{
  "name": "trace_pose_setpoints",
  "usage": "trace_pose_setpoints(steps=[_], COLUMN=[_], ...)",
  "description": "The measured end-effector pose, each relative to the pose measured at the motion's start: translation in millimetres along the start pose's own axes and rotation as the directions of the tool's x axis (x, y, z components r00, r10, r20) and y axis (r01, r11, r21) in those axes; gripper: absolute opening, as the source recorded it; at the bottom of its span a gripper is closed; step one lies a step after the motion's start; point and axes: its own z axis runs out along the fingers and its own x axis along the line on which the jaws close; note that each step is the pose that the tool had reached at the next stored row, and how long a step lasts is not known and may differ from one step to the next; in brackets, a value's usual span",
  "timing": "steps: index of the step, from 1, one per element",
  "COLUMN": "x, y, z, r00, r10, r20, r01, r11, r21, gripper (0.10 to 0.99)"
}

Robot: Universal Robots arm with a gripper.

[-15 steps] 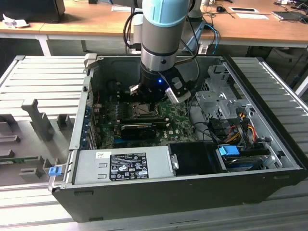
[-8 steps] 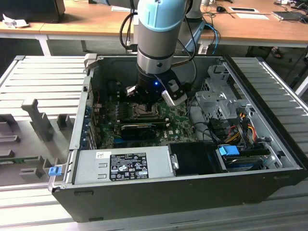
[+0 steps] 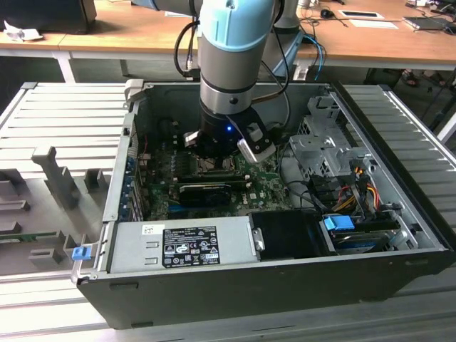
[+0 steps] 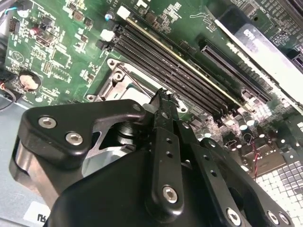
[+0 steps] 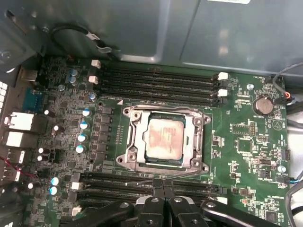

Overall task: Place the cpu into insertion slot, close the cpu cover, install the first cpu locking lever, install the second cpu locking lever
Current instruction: 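Install the second cpu locking lever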

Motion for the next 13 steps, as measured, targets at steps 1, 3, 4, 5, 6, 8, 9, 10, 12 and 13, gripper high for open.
trace_pose_setpoints(steps=[1,3,4,5,6,8,9,10,12,13], x=[1.7,3.8,4.0,4.1,4.1,4.2,4.1,4.1,4.2,4.2], y=[0.1,0.2,0.0,-0.2,-0.2,-0.3,-0.4,-0.4,-0.4,-0.4], z=[0.2,0.5,0.8,0.8,1.0,1.4,1.5,1.6,1.7,1.9], r00=[1.0,1.0,1.0,1.0,1.0,1.0,1.0,1.0,1.0,1.0], r10=[0.0,0.0,0.0,0.0,0.0,0.0,0.0,0.0,0.0,0.0], r20=[0.0001,0.0,0.0002,0.0003,0.0003,0.0002,0.0003,0.0003,0.0002,0.0003], r01=[0.0,0.0,0.0,0.0,0.0,0.0,0.0,0.0,0.0,0.0], r11=[1.0,1.0,1.0,1.0,1.0,1.0,1.0,1.0,1.0,1.0], r21=[-0.001,-0.001,-0.002,-0.003,-0.003,-0.003,-0.004,-0.004,-0.004,-0.004], gripper=[0.106,0.106,0.106,0.106,0.106,0.106,0.106,0.106,0.106,0.106])
